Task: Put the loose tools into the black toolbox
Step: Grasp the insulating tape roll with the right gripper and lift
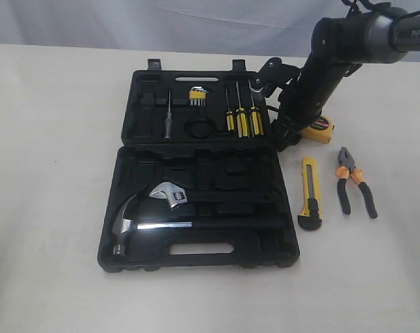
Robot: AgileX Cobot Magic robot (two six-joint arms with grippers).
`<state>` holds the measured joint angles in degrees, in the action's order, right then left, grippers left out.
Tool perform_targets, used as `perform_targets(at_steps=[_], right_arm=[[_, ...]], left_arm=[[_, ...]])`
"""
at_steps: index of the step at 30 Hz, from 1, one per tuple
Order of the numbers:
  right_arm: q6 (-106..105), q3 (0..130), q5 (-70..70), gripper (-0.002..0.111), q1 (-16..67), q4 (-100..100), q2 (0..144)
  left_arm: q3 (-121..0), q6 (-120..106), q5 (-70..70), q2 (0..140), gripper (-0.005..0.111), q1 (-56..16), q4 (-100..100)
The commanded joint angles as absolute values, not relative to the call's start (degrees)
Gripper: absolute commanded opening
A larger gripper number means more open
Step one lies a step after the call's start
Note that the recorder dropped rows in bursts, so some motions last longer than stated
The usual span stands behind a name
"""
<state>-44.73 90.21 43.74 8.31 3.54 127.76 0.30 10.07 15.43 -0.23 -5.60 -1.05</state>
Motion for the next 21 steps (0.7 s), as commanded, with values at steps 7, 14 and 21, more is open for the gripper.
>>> perform_targets(at_steps=[7,14,21], right_arm=[[-44.3,90.5,43.7,0.047,8.1,4.7,128.2],[-43.9,90.5,43.7,0.020,8.1,4.4,125.8],[-37.5,90.6,45.3,0.020,8.3,8.1,118.2]], left_arm=[[0.0,10.1,15.4,0.0,0.000,-5.9,-1.2],[0.0,10.1,15.4,0.0,0.000,-5.9,-1.2],[0.0,10.1,15.4,0.0,0.000,-5.9,-1.2]])
